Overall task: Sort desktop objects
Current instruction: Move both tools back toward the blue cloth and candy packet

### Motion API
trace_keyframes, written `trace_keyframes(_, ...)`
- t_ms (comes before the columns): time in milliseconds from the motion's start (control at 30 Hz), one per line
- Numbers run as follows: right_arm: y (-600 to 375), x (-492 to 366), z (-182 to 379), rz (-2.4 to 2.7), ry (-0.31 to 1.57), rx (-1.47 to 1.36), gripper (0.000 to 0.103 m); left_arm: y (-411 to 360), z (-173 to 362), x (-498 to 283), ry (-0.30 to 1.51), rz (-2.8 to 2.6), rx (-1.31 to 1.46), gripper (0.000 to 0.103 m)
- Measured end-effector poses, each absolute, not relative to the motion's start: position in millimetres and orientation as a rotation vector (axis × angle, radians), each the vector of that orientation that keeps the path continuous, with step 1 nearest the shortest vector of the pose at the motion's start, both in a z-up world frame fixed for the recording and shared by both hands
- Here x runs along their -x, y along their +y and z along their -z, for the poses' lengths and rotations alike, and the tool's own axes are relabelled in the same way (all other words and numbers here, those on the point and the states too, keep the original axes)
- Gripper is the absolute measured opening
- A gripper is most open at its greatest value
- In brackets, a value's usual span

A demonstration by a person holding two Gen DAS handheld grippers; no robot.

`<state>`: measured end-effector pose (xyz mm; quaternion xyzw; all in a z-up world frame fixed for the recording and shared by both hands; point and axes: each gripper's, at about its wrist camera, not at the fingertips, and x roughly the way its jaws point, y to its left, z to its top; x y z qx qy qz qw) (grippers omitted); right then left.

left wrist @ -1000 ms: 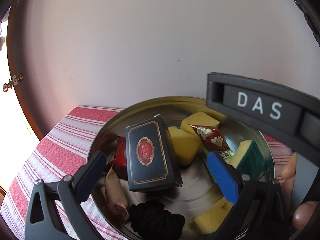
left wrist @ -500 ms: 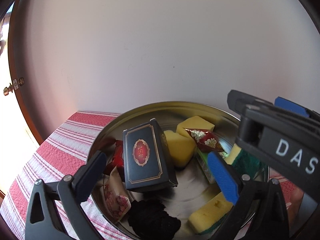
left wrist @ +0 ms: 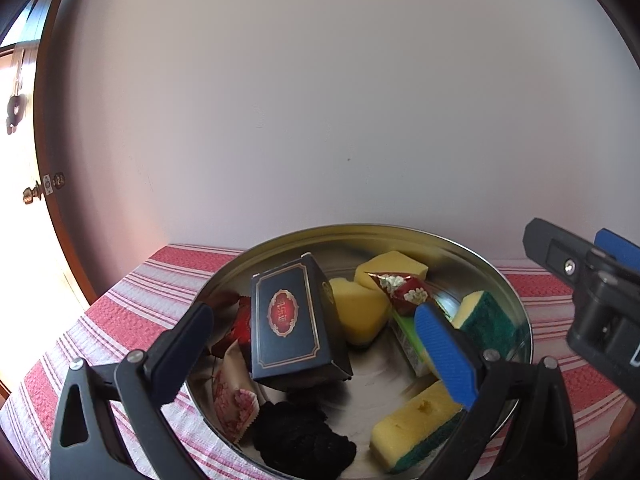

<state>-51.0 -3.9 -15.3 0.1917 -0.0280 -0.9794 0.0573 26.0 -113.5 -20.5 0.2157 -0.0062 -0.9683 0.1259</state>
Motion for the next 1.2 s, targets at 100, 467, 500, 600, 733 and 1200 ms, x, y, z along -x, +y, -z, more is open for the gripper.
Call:
trace_keyframes(100,6.4,38.2,16.0,3.001,-0.071,-0.524,0.087,-108.2,20.6,-32.9,-0.008,2.827,-0.587,0.103)
trace_keyframes(467,63.1,14.7,34.8,3.098,-0.051,-0.508,0.087,-86.7,20.7,-48.6,0.016,2.886,-0.572,0.103)
trace_keyframes(500,65.9,13.6,37.0,3.1,-0.057,-0.514,0.087,-84.8,20.6,-50.4,0.018,2.889,-0.574,0.103)
trace_keyframes(600,71.7,10.3,42.2,3.108,-0.025,-0.531,0.087,-77.5,20.8,-56.9,0.014,2.896,-0.58,0.103)
trace_keyframes(733,82.5,-0.4,40.7,3.115,0.006,-0.513,0.087,-62.0,20.4,-66.0,-0.008,2.917,-0.587,0.103)
trace_keyframes(1200,171.5,-18.7,40.7,3.255,0.053,-0.567,0.087,4.1,25.7,-59.8,-0.083,2.995,-0.697,0.103)
